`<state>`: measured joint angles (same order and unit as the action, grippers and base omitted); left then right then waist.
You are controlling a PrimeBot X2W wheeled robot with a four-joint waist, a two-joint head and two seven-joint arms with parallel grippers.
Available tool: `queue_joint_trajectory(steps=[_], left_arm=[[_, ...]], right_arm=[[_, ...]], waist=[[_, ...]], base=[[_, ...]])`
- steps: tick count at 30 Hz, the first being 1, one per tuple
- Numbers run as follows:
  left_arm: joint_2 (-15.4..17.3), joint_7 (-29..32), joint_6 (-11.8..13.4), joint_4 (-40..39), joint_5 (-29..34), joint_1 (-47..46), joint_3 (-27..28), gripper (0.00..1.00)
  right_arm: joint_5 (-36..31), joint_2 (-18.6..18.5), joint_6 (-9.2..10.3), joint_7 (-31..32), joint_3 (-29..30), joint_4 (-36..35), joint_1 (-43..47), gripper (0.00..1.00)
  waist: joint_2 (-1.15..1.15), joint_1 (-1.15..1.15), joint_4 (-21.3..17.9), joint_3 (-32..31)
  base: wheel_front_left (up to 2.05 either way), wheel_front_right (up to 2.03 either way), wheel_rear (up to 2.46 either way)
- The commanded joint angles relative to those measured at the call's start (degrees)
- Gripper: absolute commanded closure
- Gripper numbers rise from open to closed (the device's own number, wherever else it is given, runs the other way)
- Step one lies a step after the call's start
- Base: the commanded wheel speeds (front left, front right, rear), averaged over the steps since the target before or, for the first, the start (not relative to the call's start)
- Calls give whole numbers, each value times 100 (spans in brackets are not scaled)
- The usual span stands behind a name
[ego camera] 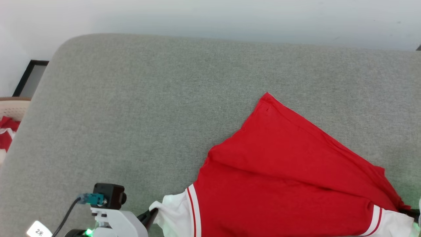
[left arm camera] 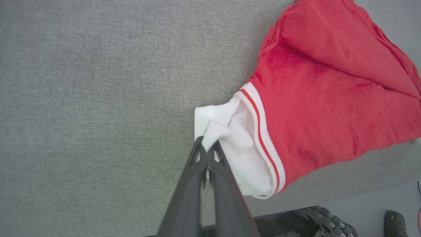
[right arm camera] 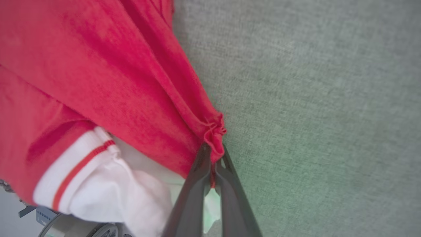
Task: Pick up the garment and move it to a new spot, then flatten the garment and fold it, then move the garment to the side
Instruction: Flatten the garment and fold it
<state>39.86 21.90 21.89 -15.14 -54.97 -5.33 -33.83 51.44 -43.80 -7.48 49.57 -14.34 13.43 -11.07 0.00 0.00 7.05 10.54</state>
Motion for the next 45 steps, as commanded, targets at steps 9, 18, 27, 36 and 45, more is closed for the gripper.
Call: queue_joint_trajectory(steps=[9, 18, 27, 36, 45], left_arm=[[48, -24, -44, 53, -4, 7, 13, 100], [35, -54, -16, 68, 0, 76, -7, 100], [-48, -100, -64, 61, 27, 60, -76, 100], [-280, -31, -278, 222, 98, -273, -284, 100], [-664, 68, -599, 532, 218, -827, -568, 100]], right_arm=[[-551, 509, -2, -408, 83, 205, 201, 5], [-748, 338, 2, -240, 290, -131, 33, 0], [-963, 242, 2, 40, 491, -1196, -333, 0], [-1220, 458, 2, -825, -539, -1206, -1687, 0], [-1167, 645, 2, -1778, -1943, 183, -3133, 0]], waist=[[0, 0, -74, -37], [0, 0, -66, -115], [0, 0, 129, -218], [0, 0, 637, -47], [0, 0, 1243, 205]], base=[[0, 0, 0], [0, 0, 0], [0, 0, 0], [0, 0, 0], [0, 0, 0]])
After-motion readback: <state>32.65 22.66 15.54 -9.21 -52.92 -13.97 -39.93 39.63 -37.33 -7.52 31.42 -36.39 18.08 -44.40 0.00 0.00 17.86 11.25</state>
